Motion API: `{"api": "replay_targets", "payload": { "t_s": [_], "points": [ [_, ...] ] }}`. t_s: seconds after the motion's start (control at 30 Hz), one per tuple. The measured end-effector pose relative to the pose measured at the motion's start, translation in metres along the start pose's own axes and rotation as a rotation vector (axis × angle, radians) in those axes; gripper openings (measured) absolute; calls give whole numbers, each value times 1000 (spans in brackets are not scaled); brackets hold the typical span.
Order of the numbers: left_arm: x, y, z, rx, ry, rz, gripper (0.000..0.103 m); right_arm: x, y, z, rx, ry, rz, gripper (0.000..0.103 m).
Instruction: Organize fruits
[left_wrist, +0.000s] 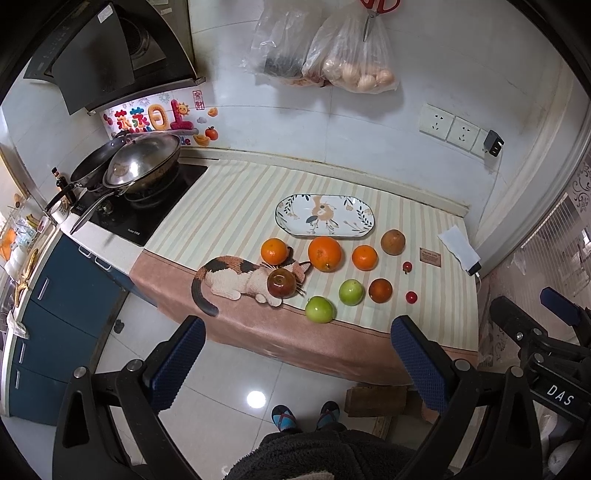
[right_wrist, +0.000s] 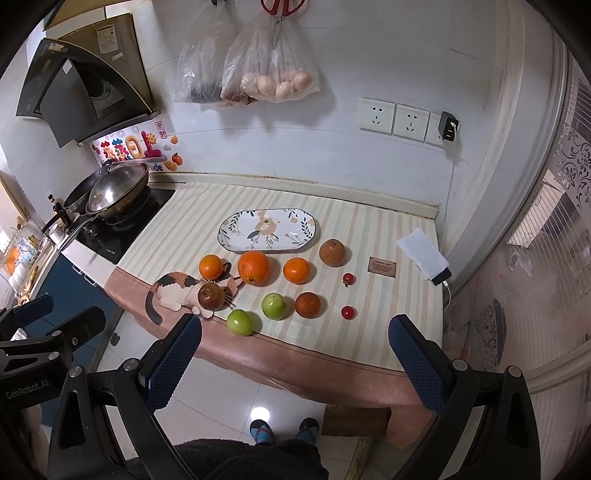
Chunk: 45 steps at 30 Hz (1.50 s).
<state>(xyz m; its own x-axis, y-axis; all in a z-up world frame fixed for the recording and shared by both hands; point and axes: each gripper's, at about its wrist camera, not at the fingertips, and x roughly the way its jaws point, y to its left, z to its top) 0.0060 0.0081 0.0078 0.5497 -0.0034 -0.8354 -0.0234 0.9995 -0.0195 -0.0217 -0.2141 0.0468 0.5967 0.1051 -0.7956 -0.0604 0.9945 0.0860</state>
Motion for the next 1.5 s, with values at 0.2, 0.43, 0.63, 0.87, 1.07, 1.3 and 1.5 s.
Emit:
{"api": "replay_targets", "payload": {
  "t_s": [0.2, 0.43, 0.63, 0.87, 1.07, 1.3, 1.5],
  "points": [
    [-2, 3, 4, -3, -4, -1, 103, 0, 1, 0, -1, 1, 0, 103],
    [-2, 5, 4, -3, -5, -5, 103, 0, 0, 2, 0, 0, -1, 103],
    [-3, 4, 7, 3, -12, -3, 103, -2, -1, 4, 1, -3, -1, 103],
    [-3, 4, 6, 0, -10, -3, 103, -3, -1, 3, 0, -4, -1, 103],
    [-3, 4, 6, -1, -11, -4, 103, -5, -1, 3, 2, -5, 1, 103],
    [-4, 3, 6, 0, -14, -3, 103, -10, -2, 4, 5, -11, 5, 103],
    [-4, 2, 5, 1, -15, -3, 103, -10, -1, 5, 6, -15, 7, 103]
  ]
}}
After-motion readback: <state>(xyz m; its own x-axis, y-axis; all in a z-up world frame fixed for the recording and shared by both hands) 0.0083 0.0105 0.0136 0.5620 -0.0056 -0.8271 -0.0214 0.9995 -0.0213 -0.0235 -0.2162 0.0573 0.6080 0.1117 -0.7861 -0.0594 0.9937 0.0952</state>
